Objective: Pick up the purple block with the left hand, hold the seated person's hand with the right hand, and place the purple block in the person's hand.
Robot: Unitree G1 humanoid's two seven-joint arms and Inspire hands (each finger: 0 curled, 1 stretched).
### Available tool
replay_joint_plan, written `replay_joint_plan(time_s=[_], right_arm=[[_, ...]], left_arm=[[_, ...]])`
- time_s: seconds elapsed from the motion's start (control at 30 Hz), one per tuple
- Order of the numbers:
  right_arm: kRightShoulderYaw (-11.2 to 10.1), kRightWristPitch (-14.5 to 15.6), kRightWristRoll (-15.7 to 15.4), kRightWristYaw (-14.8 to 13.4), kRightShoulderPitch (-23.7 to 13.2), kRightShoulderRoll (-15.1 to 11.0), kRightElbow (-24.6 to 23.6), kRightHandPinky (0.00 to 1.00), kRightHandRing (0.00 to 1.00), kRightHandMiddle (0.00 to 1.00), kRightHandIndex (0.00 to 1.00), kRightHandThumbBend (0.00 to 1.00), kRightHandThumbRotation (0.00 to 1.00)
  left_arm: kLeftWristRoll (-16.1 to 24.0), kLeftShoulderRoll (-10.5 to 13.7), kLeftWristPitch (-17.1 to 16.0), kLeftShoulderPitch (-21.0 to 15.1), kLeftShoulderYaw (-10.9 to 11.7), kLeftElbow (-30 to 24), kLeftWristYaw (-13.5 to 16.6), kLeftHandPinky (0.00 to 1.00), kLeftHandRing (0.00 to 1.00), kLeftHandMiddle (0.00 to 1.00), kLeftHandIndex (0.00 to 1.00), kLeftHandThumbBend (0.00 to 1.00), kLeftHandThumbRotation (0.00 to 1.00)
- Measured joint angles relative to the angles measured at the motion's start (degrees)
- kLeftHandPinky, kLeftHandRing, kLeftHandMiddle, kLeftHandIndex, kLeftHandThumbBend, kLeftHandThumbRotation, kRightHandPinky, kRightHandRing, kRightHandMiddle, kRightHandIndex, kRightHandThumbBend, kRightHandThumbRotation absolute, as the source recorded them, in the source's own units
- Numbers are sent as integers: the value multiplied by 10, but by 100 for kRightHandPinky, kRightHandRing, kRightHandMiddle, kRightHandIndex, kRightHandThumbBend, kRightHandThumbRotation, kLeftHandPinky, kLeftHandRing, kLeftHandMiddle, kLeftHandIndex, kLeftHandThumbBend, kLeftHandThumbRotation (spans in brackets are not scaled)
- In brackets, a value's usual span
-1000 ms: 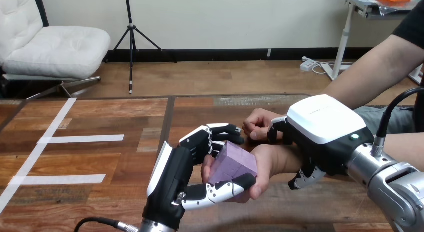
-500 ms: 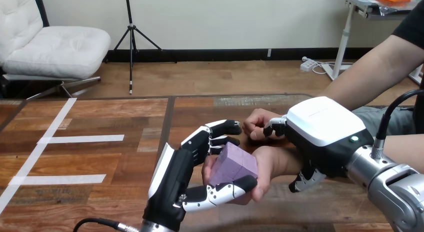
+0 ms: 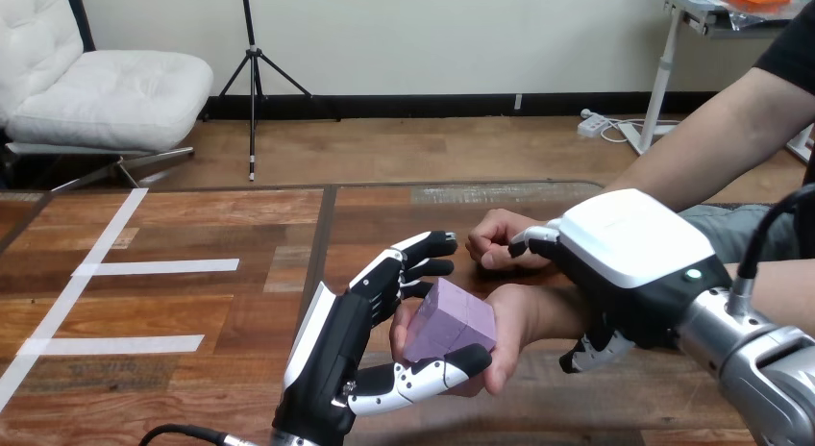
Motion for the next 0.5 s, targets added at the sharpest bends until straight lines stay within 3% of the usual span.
replay_joint_plan(time_s=[0.5], right_arm=[[-33, -19, 25, -38, 38, 1, -27, 74, 80, 81, 82, 84, 11]], left_arm=[[0, 4, 0, 3, -1, 0, 0, 80, 85, 86, 85, 86, 41]])
